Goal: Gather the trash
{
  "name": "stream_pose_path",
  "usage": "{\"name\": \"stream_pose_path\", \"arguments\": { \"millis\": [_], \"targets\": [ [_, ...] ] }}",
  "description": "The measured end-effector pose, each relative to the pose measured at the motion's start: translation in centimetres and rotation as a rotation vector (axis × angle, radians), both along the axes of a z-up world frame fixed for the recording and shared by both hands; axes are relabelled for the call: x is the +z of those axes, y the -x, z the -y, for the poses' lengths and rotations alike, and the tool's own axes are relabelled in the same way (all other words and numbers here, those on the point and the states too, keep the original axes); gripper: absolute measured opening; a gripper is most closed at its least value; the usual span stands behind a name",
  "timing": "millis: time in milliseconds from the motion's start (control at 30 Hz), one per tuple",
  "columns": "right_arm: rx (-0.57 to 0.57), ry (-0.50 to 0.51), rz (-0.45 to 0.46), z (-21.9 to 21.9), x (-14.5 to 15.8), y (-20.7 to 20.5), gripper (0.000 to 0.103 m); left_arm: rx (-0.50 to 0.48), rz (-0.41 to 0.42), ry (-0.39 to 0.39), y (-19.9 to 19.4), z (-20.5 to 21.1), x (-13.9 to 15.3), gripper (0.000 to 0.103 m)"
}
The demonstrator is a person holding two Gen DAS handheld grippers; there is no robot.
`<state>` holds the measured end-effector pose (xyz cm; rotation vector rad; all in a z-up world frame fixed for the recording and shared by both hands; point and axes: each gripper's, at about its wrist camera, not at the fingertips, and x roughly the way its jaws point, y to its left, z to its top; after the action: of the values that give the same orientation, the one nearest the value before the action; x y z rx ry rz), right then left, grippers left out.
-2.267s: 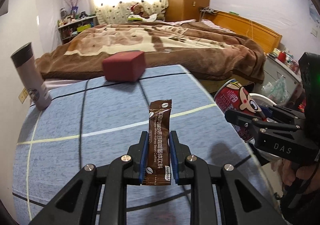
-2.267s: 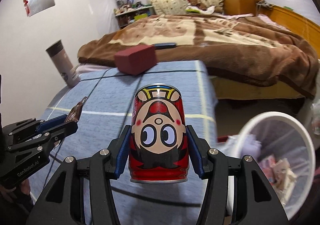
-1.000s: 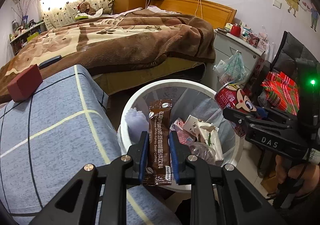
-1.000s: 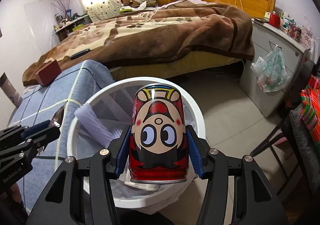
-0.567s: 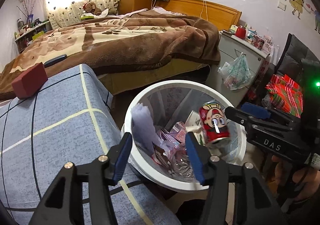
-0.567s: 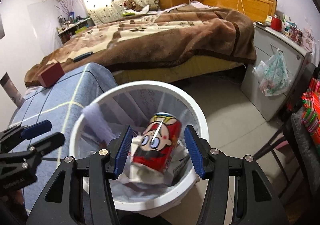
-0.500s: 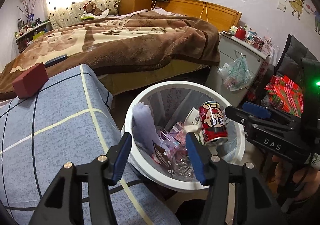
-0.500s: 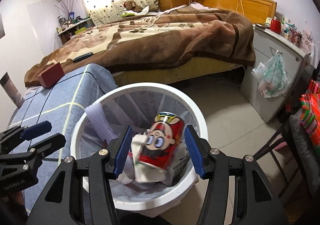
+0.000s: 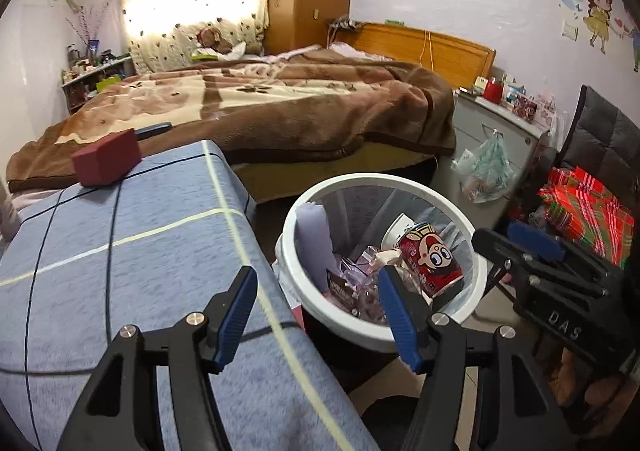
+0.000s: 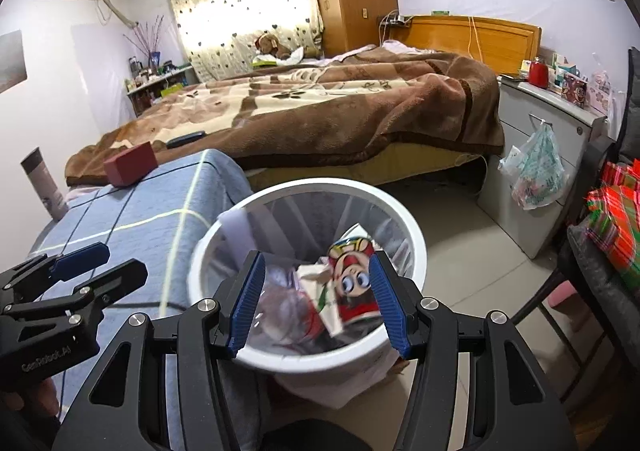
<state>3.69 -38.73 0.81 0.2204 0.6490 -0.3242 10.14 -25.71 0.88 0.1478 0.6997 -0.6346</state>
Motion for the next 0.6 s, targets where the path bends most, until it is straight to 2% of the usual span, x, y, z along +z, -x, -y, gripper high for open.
{"name": "stream_pose_path", "arguments": {
  "millis": [233, 600],
  "targets": [
    [-0.004, 0.023, 0.030, -2.4, -0.4, 2.1, 0.056, 0.060, 0.084, 0.008, 2.9, -2.6, 0.2, 0.067],
    [-0.029, 0.063, 0.077, -4.3, -0.7, 3.8, 0.056, 0.097, 0.096, 0.002, 5.1, -4.8, -0.8, 0.067]
  ]
}}
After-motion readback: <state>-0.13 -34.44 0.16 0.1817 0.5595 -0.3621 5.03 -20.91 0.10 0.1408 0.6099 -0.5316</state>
